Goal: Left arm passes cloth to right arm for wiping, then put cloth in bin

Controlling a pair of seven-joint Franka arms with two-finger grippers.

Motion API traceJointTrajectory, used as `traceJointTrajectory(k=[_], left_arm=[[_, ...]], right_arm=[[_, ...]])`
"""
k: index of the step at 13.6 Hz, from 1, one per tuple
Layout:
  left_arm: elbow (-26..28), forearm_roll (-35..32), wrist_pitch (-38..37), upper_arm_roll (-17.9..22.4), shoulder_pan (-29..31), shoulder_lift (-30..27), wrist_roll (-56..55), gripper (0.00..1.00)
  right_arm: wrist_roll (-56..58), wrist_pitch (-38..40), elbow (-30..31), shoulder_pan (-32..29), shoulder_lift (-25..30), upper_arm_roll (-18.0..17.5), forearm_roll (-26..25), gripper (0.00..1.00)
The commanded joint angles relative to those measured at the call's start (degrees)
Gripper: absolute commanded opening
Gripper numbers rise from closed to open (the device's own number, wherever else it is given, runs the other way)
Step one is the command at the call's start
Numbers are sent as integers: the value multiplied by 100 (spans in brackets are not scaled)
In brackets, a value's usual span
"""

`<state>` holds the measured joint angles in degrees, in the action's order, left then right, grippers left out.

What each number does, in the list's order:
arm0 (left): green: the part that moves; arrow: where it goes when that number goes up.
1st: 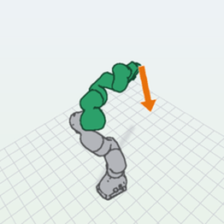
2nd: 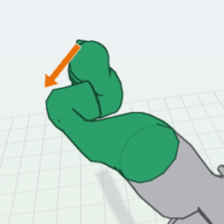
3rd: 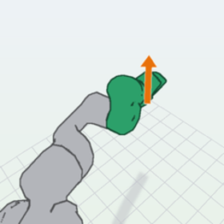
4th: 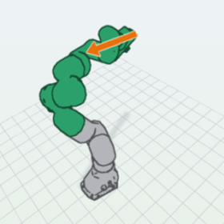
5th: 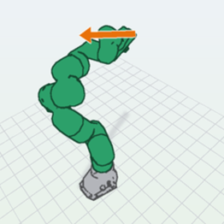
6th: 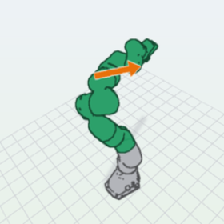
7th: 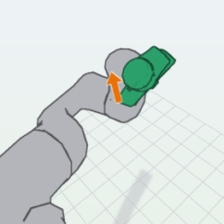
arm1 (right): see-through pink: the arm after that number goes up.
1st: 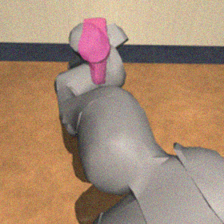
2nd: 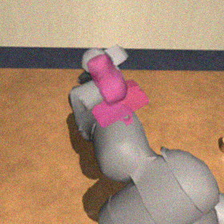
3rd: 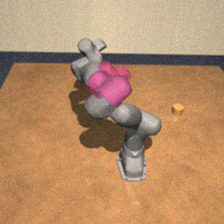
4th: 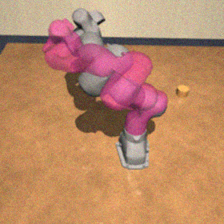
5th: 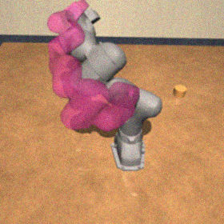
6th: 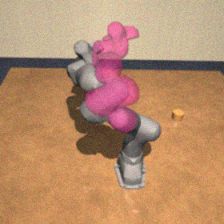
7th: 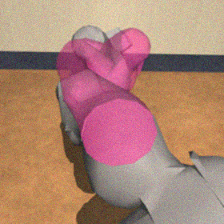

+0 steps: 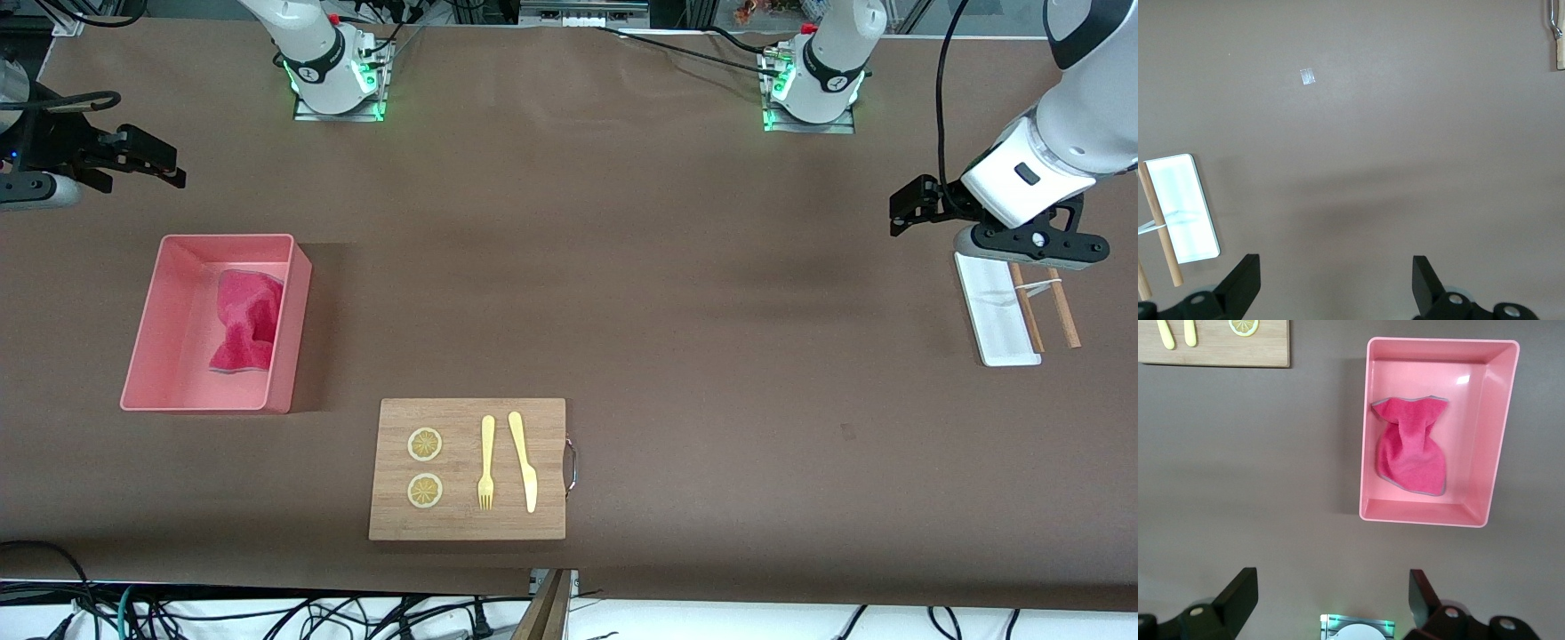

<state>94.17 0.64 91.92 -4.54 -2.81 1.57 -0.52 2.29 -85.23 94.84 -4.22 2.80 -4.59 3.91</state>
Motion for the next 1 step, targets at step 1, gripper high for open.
traceJointTrajectory(k=[1], left_arm=[[-100, -55, -25, -3, -27, 46, 78, 100]], right_arm=[[-53, 103, -106, 1, -25, 11, 75, 100]])
